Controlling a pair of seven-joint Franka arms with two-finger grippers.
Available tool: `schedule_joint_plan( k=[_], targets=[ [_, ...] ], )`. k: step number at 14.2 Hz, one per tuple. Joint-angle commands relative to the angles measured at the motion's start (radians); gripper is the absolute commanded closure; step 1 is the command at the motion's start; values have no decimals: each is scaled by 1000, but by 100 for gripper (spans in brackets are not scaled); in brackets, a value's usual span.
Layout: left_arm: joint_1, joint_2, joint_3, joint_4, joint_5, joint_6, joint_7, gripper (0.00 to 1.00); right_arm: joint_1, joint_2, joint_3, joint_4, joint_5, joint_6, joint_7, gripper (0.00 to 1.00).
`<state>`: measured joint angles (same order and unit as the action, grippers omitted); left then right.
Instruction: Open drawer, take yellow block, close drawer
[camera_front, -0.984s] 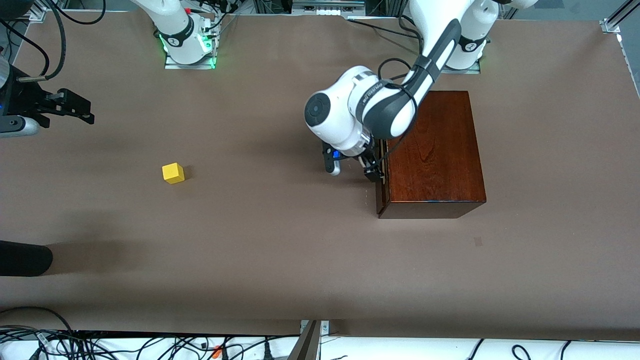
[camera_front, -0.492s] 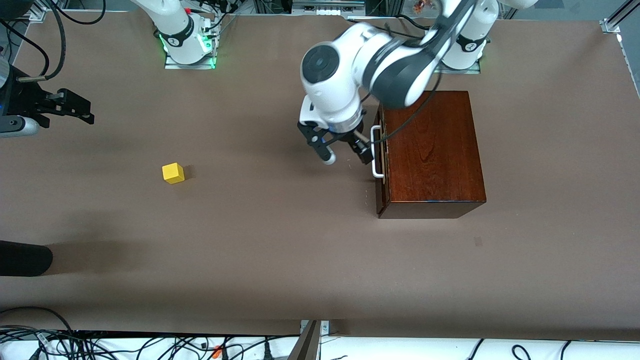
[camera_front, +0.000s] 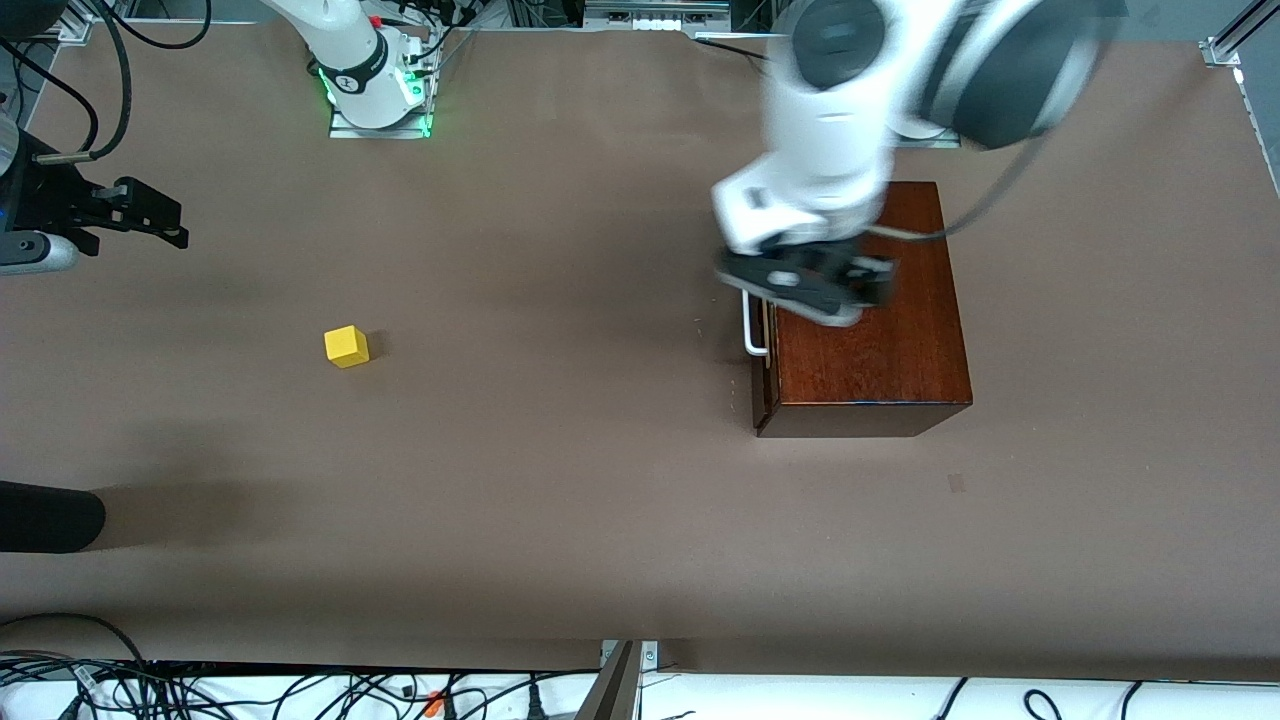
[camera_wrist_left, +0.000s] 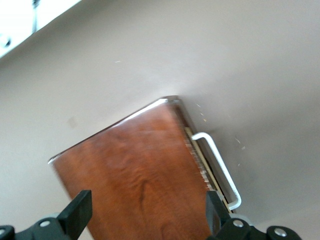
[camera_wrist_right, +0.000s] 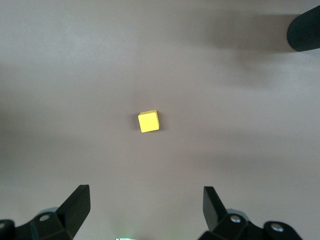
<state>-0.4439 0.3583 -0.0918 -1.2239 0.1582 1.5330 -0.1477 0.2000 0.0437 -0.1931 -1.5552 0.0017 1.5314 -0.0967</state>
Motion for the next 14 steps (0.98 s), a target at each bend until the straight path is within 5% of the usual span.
schedule_joint_plan(
  k=[1, 6, 14],
  targets=[
    [146, -82, -8, -25, -121, -87, -105, 0, -8, 10, 4, 24, -3, -5, -3, 0],
    [229, -203, 65, -146, -129, -126, -27, 0, -8, 10, 4, 24, -3, -5, -3, 0],
    [286, -384, 147, -402, -169, -8, 105, 0, -8, 10, 4, 24, -3, -5, -3, 0]
  ],
)
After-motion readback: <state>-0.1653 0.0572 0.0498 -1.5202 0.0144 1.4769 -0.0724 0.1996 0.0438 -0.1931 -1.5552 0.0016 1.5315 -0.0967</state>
